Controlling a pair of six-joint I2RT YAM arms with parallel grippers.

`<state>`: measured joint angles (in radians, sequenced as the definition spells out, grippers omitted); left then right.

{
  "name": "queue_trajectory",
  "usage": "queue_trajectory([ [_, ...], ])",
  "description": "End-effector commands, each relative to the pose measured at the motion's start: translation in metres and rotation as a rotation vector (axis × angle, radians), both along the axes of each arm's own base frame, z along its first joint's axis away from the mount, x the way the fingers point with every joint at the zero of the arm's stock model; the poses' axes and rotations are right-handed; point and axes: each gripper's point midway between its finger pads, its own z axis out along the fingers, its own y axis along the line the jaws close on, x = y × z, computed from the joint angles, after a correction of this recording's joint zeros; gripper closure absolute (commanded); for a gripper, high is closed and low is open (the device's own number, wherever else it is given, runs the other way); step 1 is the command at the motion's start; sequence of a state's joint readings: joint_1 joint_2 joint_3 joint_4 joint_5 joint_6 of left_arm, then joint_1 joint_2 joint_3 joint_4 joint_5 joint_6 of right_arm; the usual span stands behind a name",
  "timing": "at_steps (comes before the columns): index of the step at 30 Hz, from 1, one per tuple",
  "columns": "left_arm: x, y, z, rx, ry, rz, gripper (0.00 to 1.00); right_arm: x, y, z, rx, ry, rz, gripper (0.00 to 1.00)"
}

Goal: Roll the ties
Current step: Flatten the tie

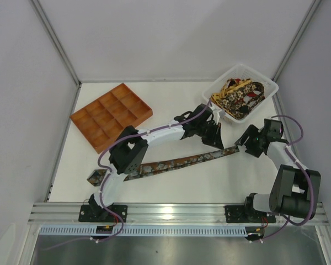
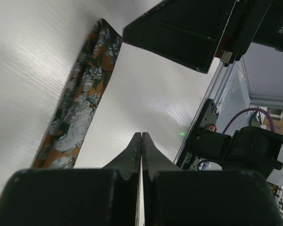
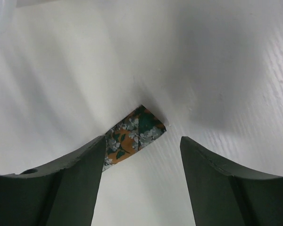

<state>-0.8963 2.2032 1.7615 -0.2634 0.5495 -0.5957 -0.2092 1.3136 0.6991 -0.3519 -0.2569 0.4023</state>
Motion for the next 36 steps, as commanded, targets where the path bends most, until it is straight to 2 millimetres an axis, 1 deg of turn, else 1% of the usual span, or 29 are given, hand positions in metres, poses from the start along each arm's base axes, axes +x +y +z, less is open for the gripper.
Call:
queue_trajectory([
  [1, -0.012, -0.025, 0.01, -0.118, 0.035, -0.049, 1.0, 0.013, 0.017, 0.005, 0.074, -0.148, 0.145, 0.29],
  [3, -0.013, -0.03, 0.004, -0.113, 0.06, -0.04, 1.0, 0.011, 0.016, -0.001, 0.082, -0.152, 0.136, 0.29],
  [5, -0.011, -0.03, -0.009, -0.086, 0.081, -0.019, 1.0, 0.01, 0.016, -0.003, 0.083, -0.176, 0.134, 0.29],
  [7, -0.01, -0.03, -0.015, -0.074, 0.084, -0.012, 1.0, 0.012, 0.011, -0.005, 0.063, -0.182, 0.109, 0.3],
  [9, -0.009, -0.029, -0.016, -0.064, 0.078, -0.003, 0.99, 0.017, 0.009, -0.001, 0.059, -0.196, 0.096, 0.3],
  [11, -0.01, -0.026, -0.011, -0.056, 0.067, -0.005, 1.0, 0.025, 0.006, 0.002, 0.055, -0.203, 0.097, 0.3],
  [12, -0.009, -0.024, -0.012, -0.043, 0.057, 0.004, 1.0, 0.026, 0.006, 0.001, 0.057, -0.186, 0.092, 0.29],
  [13, -0.009, -0.021, -0.01, -0.038, 0.05, 0.005, 0.99, 0.027, 0.003, -0.002, 0.057, -0.163, 0.08, 0.29],
  [14, -0.01, -0.018, -0.002, -0.038, 0.036, 0.005, 1.0, 0.028, -0.001, -0.011, 0.053, -0.114, 0.057, 0.3],
  [16, -0.014, -0.009, -0.007, -0.003, 0.033, 0.011, 1.0, 0.03, 0.001, -0.012, 0.073, -0.083, 0.043, 0.3],
  [17, -0.017, -0.003, -0.001, 0.001, 0.026, 0.012, 1.0, 0.03, 0.0, -0.015, 0.071, -0.071, 0.031, 0.3],
  [19, -0.022, 0.004, 0.002, 0.006, 0.021, 0.011, 1.0, 0.029, 0.003, -0.018, 0.068, -0.05, 0.026, 0.3],
  [20, -0.029, 0.013, 0.003, 0.018, 0.028, 0.012, 1.0, 0.028, 0.009, -0.022, 0.058, -0.028, 0.045, 0.3],
  [22, -0.035, 0.024, 0.002, 0.031, 0.033, 0.025, 1.0, 0.031, 0.007, -0.024, 0.013, -0.013, 0.064, 0.34],
  [23, -0.042, 0.036, -0.011, 0.063, 0.052, 0.03, 0.99, 0.03, 0.011, -0.028, 0.014, 0.004, 0.078, 0.38],
  [24, -0.045, 0.04, -0.005, 0.06, 0.044, 0.037, 1.0, 0.03, 0.012, -0.029, 0.016, 0.008, 0.086, 0.39],
  [25, -0.049, 0.046, -0.009, 0.074, 0.054, 0.037, 0.99, 0.029, 0.015, -0.029, 0.026, 0.009, 0.103, 0.41],
  [26, -0.058, 0.055, -0.02, 0.099, 0.078, 0.029, 1.0, 0.027, 0.017, -0.031, 0.027, 0.019, 0.105, 0.41],
  [27, -0.061, 0.06, -0.019, 0.103, 0.081, 0.029, 1.0, 0.025, 0.019, -0.031, 0.024, 0.019, 0.105, 0.41],
  [28, -0.064, 0.068, -0.027, 0.139, 0.087, 0.044, 0.99, 0.02, 0.02, -0.034, 0.026, 0.029, 0.106, 0.41],
  [29, -0.07, 0.08, -0.039, 0.18, 0.109, 0.054, 1.0, 0.019, 0.021, -0.033, 0.02, 0.025, 0.115, 0.41],
  [30, -0.072, 0.086, -0.044, 0.201, 0.112, 0.064, 0.99, 0.017, 0.022, -0.034, 0.014, 0.03, 0.117, 0.41],
  [31, -0.075, 0.092, -0.045, 0.214, 0.107, 0.07, 1.0, 0.016, 0.021, -0.032, 0.007, 0.025, 0.116, 0.41],
  [32, -0.076, 0.104, -0.059, 0.263, 0.105, 0.095, 1.0, 0.014, 0.022, -0.033, 0.006, 0.025, 0.124, 0.42],
  [34, -0.079, 0.118, -0.068, 0.315, 0.109, 0.116, 1.0, 0.013, 0.024, -0.033, 0.011, 0.021, 0.133, 0.43],
  [35, -0.08, 0.128, -0.078, 0.348, 0.107, 0.129, 1.0, 0.009, 0.025, -0.036, 0.011, 0.031, 0.139, 0.46],
  [36, -0.081, 0.135, -0.083, 0.374, 0.112, 0.14, 1.0, 0.008, 0.025, -0.037, 0.013, 0.033, 0.14, 0.47],
])
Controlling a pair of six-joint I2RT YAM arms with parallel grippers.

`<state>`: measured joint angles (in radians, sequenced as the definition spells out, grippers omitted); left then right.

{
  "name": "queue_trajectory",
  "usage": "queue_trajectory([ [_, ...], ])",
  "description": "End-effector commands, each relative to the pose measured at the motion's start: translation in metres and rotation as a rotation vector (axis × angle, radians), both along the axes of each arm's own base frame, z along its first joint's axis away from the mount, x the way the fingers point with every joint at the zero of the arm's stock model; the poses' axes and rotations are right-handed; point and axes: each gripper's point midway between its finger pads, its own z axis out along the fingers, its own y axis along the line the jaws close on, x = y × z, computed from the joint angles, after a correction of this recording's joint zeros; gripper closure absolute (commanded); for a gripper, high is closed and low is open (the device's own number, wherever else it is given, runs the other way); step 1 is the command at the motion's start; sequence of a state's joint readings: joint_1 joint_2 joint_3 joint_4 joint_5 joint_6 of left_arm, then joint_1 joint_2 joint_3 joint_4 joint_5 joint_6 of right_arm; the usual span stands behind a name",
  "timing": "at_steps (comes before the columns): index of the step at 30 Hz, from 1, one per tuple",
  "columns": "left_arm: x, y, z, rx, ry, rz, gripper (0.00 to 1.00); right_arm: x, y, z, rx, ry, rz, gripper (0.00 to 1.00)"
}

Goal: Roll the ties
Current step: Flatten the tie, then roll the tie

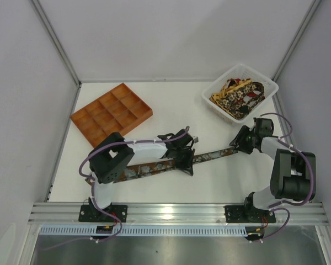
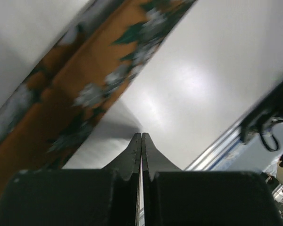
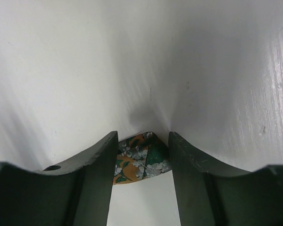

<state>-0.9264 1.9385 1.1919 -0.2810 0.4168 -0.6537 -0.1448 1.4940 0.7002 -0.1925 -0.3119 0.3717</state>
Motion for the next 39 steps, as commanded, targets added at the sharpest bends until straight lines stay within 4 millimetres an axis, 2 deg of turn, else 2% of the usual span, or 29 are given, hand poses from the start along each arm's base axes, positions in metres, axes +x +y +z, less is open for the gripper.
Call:
queue_trajectory([
  [1, 0.006, 0.028, -0.004, 0.083, -0.052, 0.048, 1.0, -0.013, 0.002, -0.007, -0.018, 0.034, 0.024, 0.48],
  [6, 0.014, 0.07, -0.025, 0.177, -0.046, 0.131, 1.0, -0.018, 0.01, -0.007, 0.013, 0.044, 0.024, 0.52],
  [13, 0.02, 0.123, -0.041, 0.319, -0.097, 0.167, 1.0, -0.036, 0.042, -0.004, 0.121, 0.09, 0.071, 0.53],
  [18, 0.02, 0.139, -0.034, 0.367, -0.151, 0.146, 1.0, -0.047, 0.054, 0.003, 0.152, 0.096, 0.083, 0.53],
  [19, 0.02, 0.138, -0.03, 0.357, -0.156, 0.139, 1.0, -0.047, 0.054, 0.01, 0.152, 0.077, 0.086, 0.53],
  [21, 0.019, 0.128, -0.018, 0.304, -0.164, 0.112, 1.0, -0.05, 0.052, 0.015, 0.139, 0.077, 0.087, 0.51],
  [22, 0.018, 0.12, -0.006, 0.258, -0.185, 0.091, 1.0, -0.047, 0.048, 0.021, 0.116, 0.053, 0.078, 0.49],
  [25, 0.007, 0.08, 0.029, 0.06, -0.173, 0.0, 0.97, -0.044, 0.037, 0.031, 0.059, 0.025, 0.061, 0.37],
  [26, 0.006, 0.067, 0.044, -0.003, -0.177, -0.014, 0.92, -0.044, 0.035, 0.031, 0.05, 0.029, 0.057, 0.28],
  [28, -0.003, 0.039, 0.066, -0.142, -0.142, -0.054, 0.82, -0.041, 0.03, 0.033, 0.042, 0.023, 0.059, 0.24],
  [30, 0.003, 0.014, 0.08, -0.229, -0.112, -0.052, 0.8, -0.043, 0.032, 0.032, 0.057, 0.026, 0.075, 0.22],
  [31, 0.007, 0.009, 0.08, -0.231, -0.103, -0.042, 0.8, -0.042, 0.032, 0.033, 0.067, 0.015, 0.078, 0.22],
  [32, 0.017, -0.002, 0.088, -0.248, -0.113, -0.033, 0.83, -0.041, 0.034, 0.034, 0.082, 0.006, 0.084, 0.22],
  [33, 0.023, -0.011, 0.079, -0.248, -0.09, -0.014, 0.88, -0.042, 0.038, 0.035, 0.105, -0.004, 0.099, 0.22],
  [35, 0.032, -0.025, 0.078, -0.273, -0.076, 0.009, 0.99, -0.042, 0.04, 0.032, 0.116, -0.009, 0.108, 0.23],
  [36, 0.037, -0.034, 0.068, -0.282, -0.052, 0.026, 1.0, -0.043, 0.041, 0.031, 0.119, -0.006, 0.112, 0.24],
  [39, 0.048, -0.052, 0.064, -0.302, -0.039, 0.054, 1.0, -0.043, 0.04, 0.027, 0.122, 0.004, 0.114, 0.27],
])
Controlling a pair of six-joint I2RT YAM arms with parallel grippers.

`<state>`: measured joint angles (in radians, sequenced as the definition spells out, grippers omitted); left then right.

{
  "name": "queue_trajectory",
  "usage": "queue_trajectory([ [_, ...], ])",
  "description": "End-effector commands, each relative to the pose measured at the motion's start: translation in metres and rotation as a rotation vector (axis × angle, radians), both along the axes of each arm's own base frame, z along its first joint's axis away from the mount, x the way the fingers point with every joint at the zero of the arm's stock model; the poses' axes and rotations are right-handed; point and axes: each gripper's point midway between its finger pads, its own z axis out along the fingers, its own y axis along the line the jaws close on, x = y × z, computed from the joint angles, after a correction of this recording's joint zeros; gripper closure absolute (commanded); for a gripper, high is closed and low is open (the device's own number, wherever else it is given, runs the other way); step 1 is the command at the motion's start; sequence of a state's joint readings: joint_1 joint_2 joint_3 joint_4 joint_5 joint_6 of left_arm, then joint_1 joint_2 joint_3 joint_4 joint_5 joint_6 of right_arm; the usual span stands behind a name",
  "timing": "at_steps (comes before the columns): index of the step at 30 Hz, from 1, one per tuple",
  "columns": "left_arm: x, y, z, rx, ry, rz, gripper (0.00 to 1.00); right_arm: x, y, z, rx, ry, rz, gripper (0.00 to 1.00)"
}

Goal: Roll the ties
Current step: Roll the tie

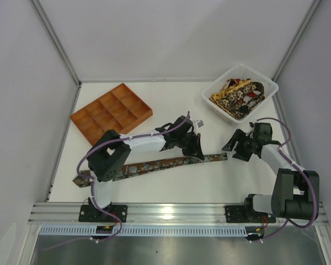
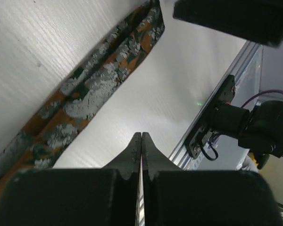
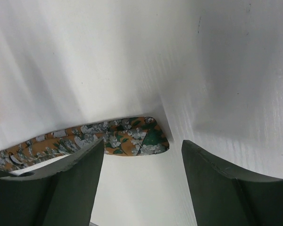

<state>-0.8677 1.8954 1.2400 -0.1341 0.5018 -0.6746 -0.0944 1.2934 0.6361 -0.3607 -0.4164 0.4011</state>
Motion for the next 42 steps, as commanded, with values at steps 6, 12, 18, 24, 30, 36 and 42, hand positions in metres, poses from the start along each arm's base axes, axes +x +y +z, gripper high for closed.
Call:
queue_trajectory([
  [6, 0.02, -0.042, -0.006, -0.074, 0.05, 0.057, 1.0, 0.001, 0.001, -0.008, 0.049, -0.004, 0.034, 0.25],
  [12, 0.032, -0.041, -0.021, -0.007, 0.028, 0.093, 1.0, -0.001, 0.007, -0.013, 0.085, 0.004, 0.064, 0.22],
  [18, 0.03, -0.041, -0.041, 0.028, 0.072, 0.09, 0.99, 0.003, 0.011, -0.017, 0.113, 0.009, 0.086, 0.22],
  [24, 0.028, -0.036, -0.05, 0.056, 0.077, 0.088, 0.99, 0.0, 0.013, -0.021, 0.125, 0.024, 0.096, 0.27],
  [30, 0.028, -0.032, -0.056, 0.065, 0.086, 0.097, 1.0, -0.004, 0.02, -0.018, 0.149, 0.026, 0.118, 0.3],
  [36, 0.033, -0.027, -0.065, 0.067, 0.108, 0.11, 0.99, -0.005, 0.029, -0.018, 0.149, 0.015, 0.157, 0.32],
  [42, 0.036, -0.023, -0.072, 0.071, 0.128, 0.108, 1.0, -0.002, 0.036, -0.015, 0.16, -0.023, 0.191, 0.37],
])
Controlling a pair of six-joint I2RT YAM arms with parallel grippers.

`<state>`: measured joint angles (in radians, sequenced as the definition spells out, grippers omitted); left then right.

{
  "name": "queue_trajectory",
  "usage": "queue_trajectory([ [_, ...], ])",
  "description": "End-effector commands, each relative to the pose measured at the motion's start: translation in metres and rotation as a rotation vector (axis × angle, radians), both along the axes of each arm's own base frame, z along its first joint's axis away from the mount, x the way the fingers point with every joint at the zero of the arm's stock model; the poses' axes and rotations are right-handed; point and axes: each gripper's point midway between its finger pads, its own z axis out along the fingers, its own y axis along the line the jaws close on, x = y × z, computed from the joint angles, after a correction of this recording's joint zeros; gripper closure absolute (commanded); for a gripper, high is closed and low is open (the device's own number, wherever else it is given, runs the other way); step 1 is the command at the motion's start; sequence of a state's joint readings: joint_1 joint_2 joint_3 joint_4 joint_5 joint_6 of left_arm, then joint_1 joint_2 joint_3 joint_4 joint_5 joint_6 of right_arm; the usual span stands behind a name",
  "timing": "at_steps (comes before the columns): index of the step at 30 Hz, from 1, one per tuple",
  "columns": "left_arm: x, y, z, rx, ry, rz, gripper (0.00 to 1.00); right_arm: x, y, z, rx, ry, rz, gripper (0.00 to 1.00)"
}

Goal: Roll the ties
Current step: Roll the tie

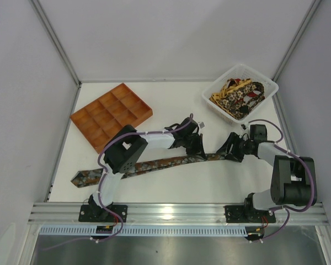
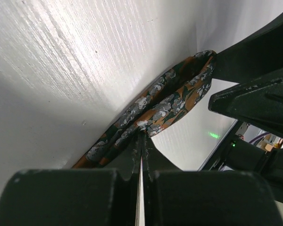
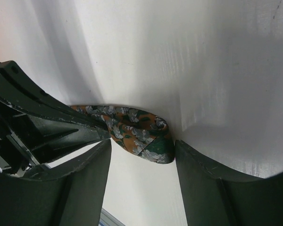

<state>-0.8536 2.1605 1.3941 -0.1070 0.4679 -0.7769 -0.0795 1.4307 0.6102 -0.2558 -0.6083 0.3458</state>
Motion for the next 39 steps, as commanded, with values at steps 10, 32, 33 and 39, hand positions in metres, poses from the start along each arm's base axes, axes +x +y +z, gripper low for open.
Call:
queue_trajectory([
  [10, 0.002, 0.006, -0.015, 0.007, 0.036, -0.006, 0.99, 0.008, -0.002, 0.001, -0.036, -0.025, 0.013, 0.42],
  [32, 0.002, 0.012, -0.034, 0.058, 0.052, -0.008, 1.0, 0.012, 0.054, 0.062, -0.187, -0.117, 0.201, 1.0],
  [33, 0.002, 0.012, -0.034, 0.061, 0.051, -0.006, 1.0, 0.009, 0.058, 0.062, -0.197, -0.113, 0.214, 1.0],
  [39, 0.004, 0.014, -0.036, 0.073, 0.048, 0.002, 1.0, -0.003, 0.092, 0.065, -0.2, -0.117, 0.302, 1.0],
])
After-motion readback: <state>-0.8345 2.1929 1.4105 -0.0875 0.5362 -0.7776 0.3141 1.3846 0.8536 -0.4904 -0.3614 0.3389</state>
